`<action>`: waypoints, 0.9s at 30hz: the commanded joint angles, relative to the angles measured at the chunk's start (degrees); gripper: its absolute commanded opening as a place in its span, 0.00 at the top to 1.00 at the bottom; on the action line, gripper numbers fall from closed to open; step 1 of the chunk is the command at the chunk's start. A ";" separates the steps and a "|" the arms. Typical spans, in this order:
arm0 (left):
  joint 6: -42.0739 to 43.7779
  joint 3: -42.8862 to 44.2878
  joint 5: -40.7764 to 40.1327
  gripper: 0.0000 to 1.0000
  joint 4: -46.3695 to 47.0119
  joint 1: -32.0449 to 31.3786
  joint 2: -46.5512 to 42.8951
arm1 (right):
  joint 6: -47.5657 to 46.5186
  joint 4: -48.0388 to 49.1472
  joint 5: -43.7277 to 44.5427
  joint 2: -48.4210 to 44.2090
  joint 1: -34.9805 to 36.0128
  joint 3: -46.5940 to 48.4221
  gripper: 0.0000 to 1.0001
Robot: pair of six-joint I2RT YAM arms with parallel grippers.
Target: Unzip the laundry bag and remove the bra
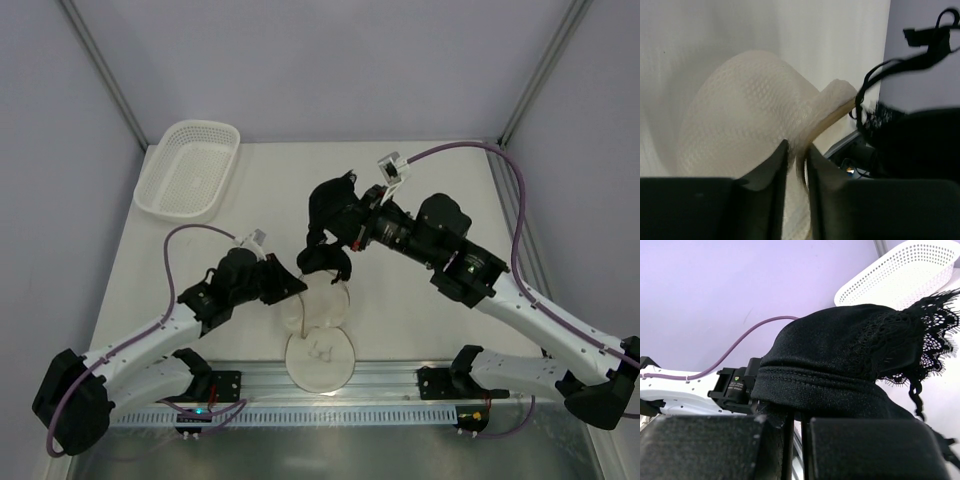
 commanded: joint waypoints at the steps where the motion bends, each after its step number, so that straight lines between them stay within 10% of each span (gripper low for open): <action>1: -0.54 -0.19 -0.88 0.69 0.42 -0.20 -1.65 | 0.00 1.72 1.47 0.28 0.03 1.88 0.97; 5: 0.07 2.52 -2.11 0.01 -0.44 -0.20 -3.41 | -1.67 -0.46 3.42 -1.22 -1.54 1.07 0.97; 27: 18.70 9.04 12.48 0.01 6.23 -0.37 -10.88 | -0.45 -8.65 -2.72 7.74 -4.01 5.99 0.97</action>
